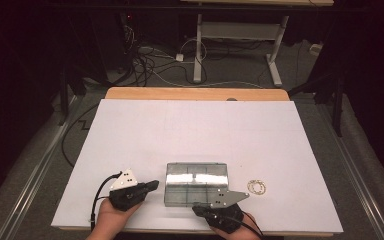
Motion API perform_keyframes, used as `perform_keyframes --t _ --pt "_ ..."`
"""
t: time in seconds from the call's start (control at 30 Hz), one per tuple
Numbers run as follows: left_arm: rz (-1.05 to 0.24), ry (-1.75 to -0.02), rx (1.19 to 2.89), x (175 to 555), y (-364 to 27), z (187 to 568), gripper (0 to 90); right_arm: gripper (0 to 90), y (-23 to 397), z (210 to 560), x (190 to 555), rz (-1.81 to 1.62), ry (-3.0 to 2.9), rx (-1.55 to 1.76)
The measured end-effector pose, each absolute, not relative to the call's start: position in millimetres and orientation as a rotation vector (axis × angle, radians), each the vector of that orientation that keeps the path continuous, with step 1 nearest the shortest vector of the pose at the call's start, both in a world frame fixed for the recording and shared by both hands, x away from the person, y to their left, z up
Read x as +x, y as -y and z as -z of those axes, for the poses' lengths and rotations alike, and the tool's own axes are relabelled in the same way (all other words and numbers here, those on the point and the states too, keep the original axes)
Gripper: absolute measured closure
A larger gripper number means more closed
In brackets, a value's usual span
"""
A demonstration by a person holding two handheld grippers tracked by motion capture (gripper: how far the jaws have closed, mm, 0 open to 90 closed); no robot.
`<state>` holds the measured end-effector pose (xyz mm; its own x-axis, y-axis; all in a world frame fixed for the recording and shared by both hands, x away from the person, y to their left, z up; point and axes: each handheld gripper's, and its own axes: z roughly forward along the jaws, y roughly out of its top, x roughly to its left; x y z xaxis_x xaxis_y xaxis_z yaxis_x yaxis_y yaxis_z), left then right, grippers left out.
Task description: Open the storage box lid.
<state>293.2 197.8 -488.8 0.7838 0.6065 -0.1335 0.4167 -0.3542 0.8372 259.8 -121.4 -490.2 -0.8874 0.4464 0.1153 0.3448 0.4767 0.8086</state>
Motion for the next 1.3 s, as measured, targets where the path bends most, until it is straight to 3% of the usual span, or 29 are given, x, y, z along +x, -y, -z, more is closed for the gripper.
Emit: perform_keyframes --t 1.3 --pt "-0.221 -0.772 1.983 293.0 -199.5 488.2 88.0 90.0 126.6 470.2 258.8 -1.486 -2.475 0.651"
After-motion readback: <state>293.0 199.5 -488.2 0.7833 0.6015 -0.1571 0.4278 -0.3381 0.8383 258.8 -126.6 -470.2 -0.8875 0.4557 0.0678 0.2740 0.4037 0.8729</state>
